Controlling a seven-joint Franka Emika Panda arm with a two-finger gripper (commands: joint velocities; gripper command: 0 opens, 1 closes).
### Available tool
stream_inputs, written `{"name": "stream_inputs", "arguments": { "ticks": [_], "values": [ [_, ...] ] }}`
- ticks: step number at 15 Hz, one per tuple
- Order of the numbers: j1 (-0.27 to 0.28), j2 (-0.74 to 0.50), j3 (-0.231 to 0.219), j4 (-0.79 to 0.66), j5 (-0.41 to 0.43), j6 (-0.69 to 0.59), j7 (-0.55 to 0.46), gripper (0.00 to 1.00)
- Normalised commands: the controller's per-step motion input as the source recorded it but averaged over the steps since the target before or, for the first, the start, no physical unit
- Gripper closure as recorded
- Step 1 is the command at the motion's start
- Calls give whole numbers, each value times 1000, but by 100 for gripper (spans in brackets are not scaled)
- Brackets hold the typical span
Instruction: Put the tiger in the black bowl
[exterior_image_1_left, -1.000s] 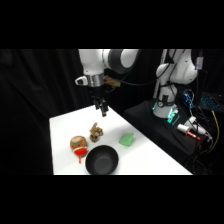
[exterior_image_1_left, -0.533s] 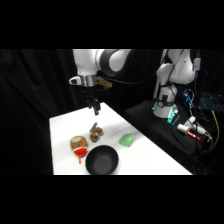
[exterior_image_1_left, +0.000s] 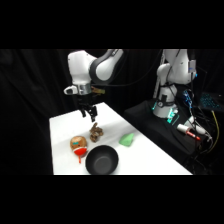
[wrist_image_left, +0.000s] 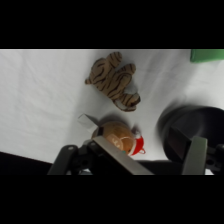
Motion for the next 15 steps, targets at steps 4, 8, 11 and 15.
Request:
{"name": "stream_inputs", "arguments": {
  "ticks": [4,8,11,15],
  "values": [
    [-108,191,106,116,-43,76,-544,0],
    [-122,200,63,93,-92,180,-451,0],
    [-70,260,22,105,-197,301,-312,0],
    [-82,279,35,174,-177,238,-238,0]
  ]
}}
